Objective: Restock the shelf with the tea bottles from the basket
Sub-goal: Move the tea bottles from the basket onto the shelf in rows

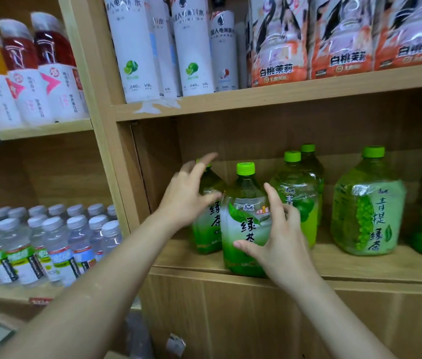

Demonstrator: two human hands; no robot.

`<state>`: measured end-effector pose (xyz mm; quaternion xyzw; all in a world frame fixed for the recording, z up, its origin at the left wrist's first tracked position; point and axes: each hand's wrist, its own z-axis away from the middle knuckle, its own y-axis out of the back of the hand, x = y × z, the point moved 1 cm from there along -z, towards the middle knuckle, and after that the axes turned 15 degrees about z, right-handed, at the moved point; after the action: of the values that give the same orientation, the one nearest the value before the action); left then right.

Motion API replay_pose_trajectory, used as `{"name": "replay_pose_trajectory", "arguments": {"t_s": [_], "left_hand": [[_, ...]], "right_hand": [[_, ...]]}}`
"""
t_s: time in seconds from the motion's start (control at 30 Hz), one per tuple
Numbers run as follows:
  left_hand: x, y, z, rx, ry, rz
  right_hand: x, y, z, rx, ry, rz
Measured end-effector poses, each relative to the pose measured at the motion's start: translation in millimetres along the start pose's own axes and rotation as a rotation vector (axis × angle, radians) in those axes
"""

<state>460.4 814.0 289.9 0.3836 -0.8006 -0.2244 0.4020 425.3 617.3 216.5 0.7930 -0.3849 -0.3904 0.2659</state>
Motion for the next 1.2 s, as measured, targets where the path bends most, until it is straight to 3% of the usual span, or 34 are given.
{"name": "replay_pose_trajectory", "arguments": {"t_s": [0.1,0.3,0.53,0.67,0.8,0.9,0.97,1.07,1.13,1.2], "left_hand": [[-9,-19,26,-0.079,0.084,-0.129],[-24,-14,15,-0.035,0.106,-0.107],[-35,-4,15,-0.012,0.106,-0.065],[-42,8,23,-0.020,-0.038,-0.292],[-36,7,34,0.018,-0.037,-0.332],[-19,-7,45,0.018,-0.078,-0.236],[-11,-18,54,0.002,-0.025,-0.025],[-2,-26,71,0.055,0.061,0.389],[3,-27,80,0.037,0.040,0.515],[8,-25,82,0.006,0.003,0.525]], "right_hand": [[-3,-4,3,0.009,-0.024,0.049],[-11,-6,5,0.023,-0.014,0.131],[-34,-30,-12,0.062,-0.214,0.146],[-21,-24,-28,-0.092,-0.129,-0.062],[-28,-25,-33,-0.119,-0.165,0.042],[-39,-34,-32,-0.038,-0.215,0.050],[-36,-33,-37,-0.053,-0.182,-0.032],[-18,-19,-52,-0.308,-0.070,-0.179],[-8,-5,-59,-0.523,-0.013,-0.353],[-6,3,-62,-0.633,0.030,-0.580]]}}
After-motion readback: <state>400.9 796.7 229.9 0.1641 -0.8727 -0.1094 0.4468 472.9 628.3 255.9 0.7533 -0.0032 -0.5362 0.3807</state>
